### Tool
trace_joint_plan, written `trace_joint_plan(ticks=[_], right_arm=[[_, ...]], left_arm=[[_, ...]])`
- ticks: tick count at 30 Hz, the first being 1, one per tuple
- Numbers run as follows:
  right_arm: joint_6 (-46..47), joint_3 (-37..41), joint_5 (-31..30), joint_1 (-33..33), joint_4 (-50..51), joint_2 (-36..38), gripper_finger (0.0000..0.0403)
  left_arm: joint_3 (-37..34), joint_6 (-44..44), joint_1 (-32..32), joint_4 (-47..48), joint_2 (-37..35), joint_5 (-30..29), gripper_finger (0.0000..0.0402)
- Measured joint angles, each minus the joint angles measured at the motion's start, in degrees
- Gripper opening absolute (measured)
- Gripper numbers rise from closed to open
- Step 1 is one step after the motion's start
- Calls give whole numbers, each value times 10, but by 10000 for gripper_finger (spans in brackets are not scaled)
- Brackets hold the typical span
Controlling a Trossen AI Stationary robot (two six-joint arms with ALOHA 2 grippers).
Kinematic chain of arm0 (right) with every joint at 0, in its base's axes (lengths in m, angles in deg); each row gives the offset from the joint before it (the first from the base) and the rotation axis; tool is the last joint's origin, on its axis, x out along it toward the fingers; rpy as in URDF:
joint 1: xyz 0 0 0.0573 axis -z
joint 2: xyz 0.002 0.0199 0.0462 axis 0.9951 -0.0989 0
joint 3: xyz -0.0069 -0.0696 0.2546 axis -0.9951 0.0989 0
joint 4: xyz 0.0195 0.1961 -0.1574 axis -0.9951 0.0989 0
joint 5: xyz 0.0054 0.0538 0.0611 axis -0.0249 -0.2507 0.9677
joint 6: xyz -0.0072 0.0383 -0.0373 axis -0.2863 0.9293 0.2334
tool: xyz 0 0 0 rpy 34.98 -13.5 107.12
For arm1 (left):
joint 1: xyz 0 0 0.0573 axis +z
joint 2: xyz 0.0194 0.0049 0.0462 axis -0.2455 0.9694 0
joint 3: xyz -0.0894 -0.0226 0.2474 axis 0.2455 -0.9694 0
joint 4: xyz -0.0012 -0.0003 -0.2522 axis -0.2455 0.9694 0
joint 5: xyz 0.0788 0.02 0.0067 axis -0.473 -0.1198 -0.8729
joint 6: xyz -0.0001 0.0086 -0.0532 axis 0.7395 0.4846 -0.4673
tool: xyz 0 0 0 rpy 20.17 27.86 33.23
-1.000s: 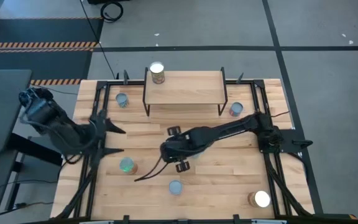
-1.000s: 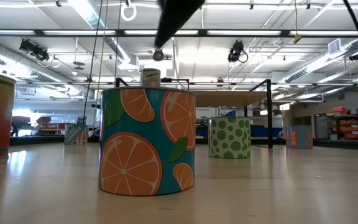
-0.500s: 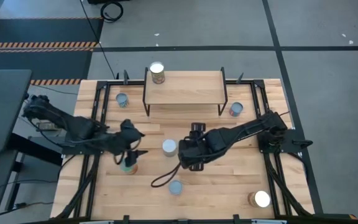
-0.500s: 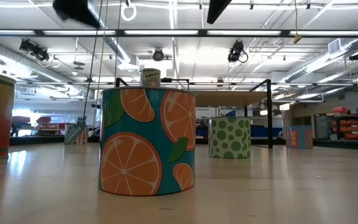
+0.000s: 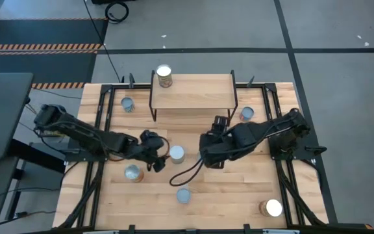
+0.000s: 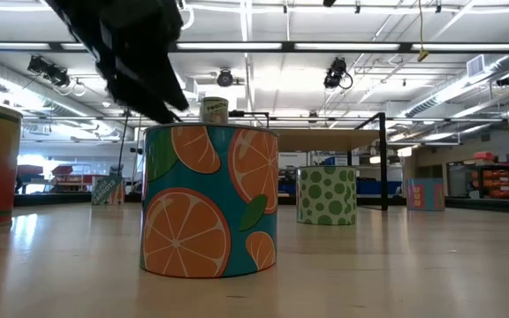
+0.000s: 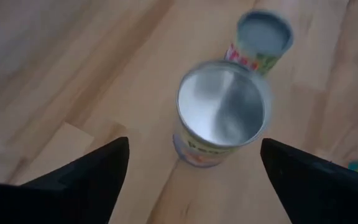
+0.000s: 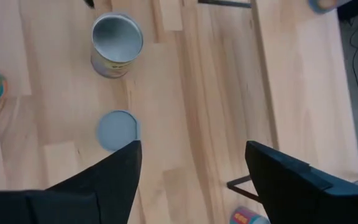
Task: Pick and place cans onto a shelf
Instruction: Put the top right peach can on top of the shelf
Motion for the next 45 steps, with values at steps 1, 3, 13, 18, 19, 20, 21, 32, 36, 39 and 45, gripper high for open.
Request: trace_joint_plan(ticks=[1,3,13,18,19,20,21,32,36,39,45], right_arm=[[-1,0,0,0,2,7,295],[-2,0,0,0,4,20,295],[1,0,0,0,4,49,295],[1,0,2,-1,5,48,295],[1,0,3,-1,3,48,295],[3,0,3,-1,1,48,295],[5,0,3,-1,2,48,295],[24,0,3,-1,4,47,286],[33,0,2,-1,4,47,278],[46,0,-11,-1,4,47,273],[83,0,-30,-1,-2,47,264]], left_arm=[[0,11,4,-3,10,9,370],[0,37,8,-4,26,20,370],[0,194,25,-80,70,55,370],[0,221,44,-141,106,87,370],[0,222,47,-154,110,88,370],[0,222,50,-157,111,88,370],[0,222,53,-175,118,89,370],[-1,231,66,-209,145,106,352],[22,202,64,-174,133,119,309],[66,211,60,-106,101,132,306],[170,308,99,69,-8,142,306]])
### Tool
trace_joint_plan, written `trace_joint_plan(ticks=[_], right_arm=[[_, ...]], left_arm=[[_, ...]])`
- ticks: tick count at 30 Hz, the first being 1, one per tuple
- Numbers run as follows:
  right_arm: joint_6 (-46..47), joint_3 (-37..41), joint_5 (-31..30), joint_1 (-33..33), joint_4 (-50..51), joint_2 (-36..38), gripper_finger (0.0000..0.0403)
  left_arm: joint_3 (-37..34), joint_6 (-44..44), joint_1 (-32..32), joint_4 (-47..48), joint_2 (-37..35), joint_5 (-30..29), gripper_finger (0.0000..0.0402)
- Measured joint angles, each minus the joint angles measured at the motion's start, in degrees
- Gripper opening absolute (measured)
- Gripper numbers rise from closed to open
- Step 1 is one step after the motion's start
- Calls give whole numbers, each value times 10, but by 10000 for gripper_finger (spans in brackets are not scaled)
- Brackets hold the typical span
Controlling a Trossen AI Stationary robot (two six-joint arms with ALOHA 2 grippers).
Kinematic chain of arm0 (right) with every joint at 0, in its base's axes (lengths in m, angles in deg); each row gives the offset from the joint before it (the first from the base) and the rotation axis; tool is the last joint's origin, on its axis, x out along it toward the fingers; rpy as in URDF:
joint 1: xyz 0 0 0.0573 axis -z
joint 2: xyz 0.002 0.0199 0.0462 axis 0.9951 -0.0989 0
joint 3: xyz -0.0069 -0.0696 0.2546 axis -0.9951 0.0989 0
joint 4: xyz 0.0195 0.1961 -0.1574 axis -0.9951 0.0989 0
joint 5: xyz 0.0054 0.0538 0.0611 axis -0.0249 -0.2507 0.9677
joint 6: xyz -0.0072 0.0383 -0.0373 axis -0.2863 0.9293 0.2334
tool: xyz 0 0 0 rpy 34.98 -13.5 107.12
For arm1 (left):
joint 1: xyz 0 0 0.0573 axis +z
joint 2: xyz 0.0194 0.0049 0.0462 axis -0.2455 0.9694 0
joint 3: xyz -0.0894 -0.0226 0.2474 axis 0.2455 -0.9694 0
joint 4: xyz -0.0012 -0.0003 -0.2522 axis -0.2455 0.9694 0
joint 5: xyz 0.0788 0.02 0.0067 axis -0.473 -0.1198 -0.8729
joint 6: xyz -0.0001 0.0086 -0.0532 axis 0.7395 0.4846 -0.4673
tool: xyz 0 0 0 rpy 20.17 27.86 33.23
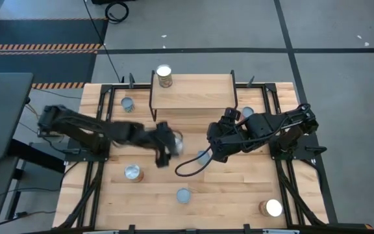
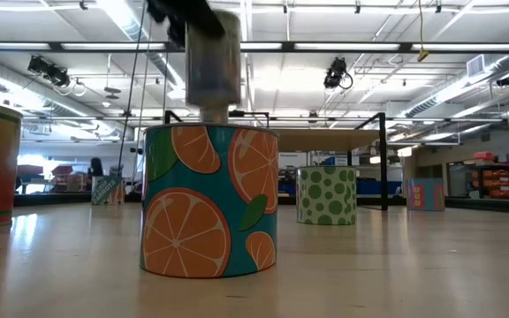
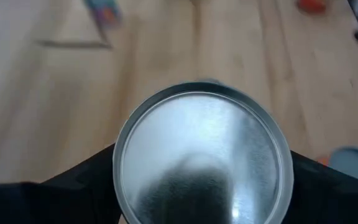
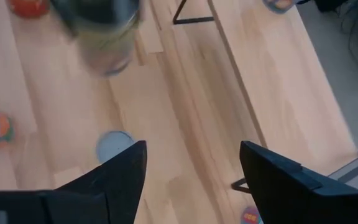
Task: Pick and place cans onto a shelf
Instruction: Put the top right peach can on top of the shelf
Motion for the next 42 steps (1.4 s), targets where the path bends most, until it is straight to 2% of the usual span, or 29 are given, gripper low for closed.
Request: trace_joint_plan(ticks=[5,9,11,16,20,26,34,42], right_arm=[[57,0,0,4,-20,0,261],[62,0,-11,12,-29,0,261],[62,0,-11,18,-34,0,261],[42,0,-14,29,-40,0,261],[-7,0,-14,45,-41,0,261],[-86,0,-13,80,-67,0,261],[-173,0,30,128,-120,0,264],[-182,0,37,143,-130,0,288]], left_arm=[[67,72,120,78,-66,39,306],[116,138,227,133,-50,88,306],[122,171,269,125,-36,131,306],[120,278,335,138,-6,207,306],[120,353,366,144,11,226,306],[120,409,408,142,15,275,317],[120,381,427,144,21,287,322],[119,367,426,149,48,267,349]])
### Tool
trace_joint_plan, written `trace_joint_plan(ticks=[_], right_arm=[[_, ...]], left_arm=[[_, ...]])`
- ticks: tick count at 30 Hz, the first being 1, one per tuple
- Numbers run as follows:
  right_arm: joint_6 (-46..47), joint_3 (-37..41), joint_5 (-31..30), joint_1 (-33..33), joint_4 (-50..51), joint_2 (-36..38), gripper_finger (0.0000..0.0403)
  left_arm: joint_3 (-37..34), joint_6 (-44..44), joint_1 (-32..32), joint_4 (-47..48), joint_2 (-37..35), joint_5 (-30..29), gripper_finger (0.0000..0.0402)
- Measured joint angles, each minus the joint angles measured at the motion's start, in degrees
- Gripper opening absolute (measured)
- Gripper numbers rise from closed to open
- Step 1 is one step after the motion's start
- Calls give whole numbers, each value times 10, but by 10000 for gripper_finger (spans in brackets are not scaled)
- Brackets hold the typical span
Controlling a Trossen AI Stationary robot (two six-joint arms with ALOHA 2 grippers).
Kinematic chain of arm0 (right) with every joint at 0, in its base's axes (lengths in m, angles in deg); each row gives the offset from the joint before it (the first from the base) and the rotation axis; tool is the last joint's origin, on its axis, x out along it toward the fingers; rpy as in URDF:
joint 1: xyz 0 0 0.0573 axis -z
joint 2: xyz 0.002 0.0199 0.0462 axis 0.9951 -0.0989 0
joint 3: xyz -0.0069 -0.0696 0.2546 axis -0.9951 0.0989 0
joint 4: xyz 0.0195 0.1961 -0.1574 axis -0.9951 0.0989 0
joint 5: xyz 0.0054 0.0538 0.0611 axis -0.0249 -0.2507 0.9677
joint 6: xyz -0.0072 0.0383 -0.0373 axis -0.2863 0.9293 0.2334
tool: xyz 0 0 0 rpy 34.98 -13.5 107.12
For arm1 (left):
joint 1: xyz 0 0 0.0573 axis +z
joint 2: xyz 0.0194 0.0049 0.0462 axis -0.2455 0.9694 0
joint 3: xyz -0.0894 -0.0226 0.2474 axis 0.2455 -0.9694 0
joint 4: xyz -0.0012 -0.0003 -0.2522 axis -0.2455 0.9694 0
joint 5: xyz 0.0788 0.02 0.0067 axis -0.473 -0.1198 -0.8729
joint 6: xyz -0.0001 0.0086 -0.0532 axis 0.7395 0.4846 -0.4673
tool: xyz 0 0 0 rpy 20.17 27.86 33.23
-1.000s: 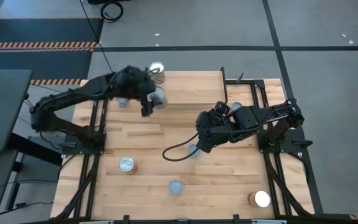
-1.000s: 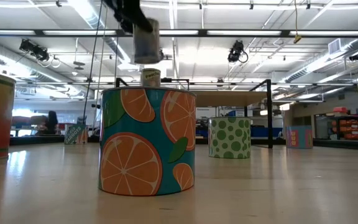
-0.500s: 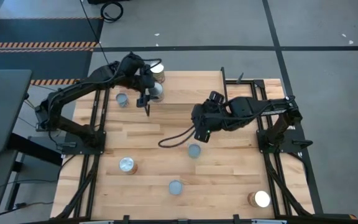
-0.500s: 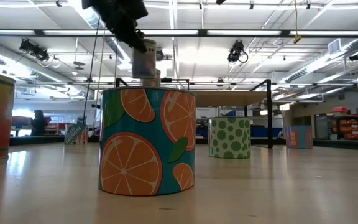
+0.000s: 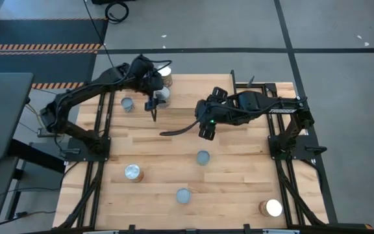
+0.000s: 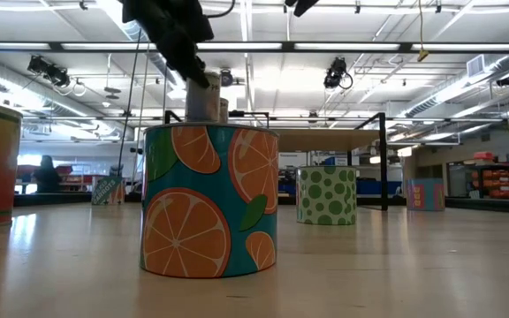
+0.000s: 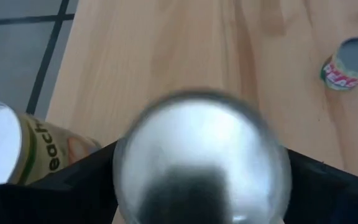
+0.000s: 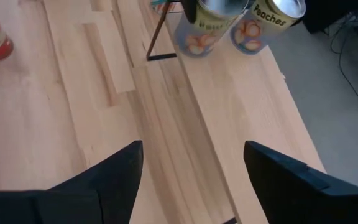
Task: Pick and place cans onto a shelf
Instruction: Put the top right peach can on top of the shelf
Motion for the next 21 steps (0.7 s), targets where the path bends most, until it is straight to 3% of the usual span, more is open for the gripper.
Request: trace_joint_plan(ticks=[21], right_arm=[[10,0,2,0,-9,0,303]], left_arm=[[0,2,-27,-33,-17,-76,354]])
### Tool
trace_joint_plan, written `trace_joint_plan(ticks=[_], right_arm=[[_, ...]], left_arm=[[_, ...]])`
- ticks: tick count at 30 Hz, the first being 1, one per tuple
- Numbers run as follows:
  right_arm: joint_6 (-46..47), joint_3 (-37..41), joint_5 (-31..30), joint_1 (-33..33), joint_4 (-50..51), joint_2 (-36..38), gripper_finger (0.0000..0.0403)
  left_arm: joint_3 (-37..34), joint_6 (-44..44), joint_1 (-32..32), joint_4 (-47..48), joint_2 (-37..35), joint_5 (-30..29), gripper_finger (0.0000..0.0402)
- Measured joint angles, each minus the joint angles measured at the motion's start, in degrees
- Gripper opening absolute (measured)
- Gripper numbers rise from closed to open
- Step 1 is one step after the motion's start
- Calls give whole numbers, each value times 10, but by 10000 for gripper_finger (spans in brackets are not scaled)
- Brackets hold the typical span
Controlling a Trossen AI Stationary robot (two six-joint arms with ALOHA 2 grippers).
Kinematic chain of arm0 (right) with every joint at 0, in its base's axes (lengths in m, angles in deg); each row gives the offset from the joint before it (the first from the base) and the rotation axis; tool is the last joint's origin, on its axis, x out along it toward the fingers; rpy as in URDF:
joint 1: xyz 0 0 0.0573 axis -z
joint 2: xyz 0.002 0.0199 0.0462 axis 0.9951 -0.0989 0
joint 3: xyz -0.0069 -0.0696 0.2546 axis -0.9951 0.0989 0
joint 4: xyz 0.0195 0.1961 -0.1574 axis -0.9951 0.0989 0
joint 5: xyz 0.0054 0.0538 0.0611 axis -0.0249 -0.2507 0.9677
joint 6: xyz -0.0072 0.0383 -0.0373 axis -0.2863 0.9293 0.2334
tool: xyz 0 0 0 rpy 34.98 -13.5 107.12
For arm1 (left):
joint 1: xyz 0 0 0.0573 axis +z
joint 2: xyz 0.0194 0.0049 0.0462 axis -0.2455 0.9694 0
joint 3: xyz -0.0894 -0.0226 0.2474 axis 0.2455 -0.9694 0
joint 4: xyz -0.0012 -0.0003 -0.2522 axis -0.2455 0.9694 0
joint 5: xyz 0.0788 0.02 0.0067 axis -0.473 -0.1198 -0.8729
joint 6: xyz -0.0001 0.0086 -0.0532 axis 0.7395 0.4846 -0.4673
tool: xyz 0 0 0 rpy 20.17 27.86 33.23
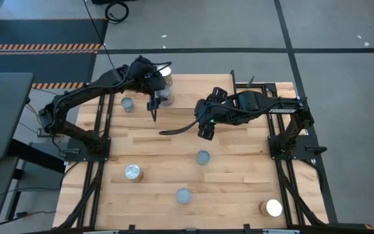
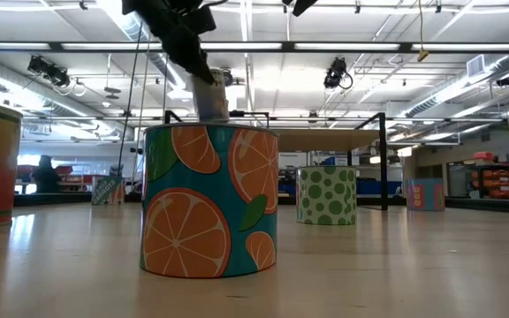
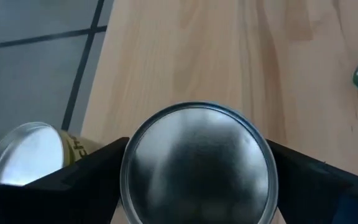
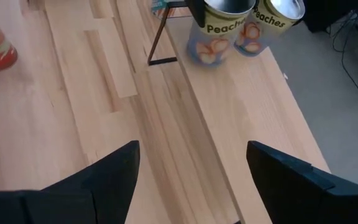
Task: Pick and place cans onto a shelf
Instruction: Put the top right peach can on top of the shelf
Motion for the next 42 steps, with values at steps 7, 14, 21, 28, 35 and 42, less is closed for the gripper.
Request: trace_joint_plan(ticks=[7,14,21,28,35,42], right_arm=[[16,0,1,0,-1,0,303],[30,0,2,-1,-4,0,303],[30,0,2,-1,-3,0,303],[30,0,2,-1,-4,0,303],[30,0,6,-1,-3,0,303],[24,0,-8,-1,-3,0,303]], left_arm=[[0,-2,0,19,2,-13,355],[0,-4,9,16,2,-19,355],[0,-4,9,12,2,-19,355],[0,-21,9,-11,2,-19,355],[0,-22,9,3,5,-18,353],[0,-24,13,-5,10,-26,348]])
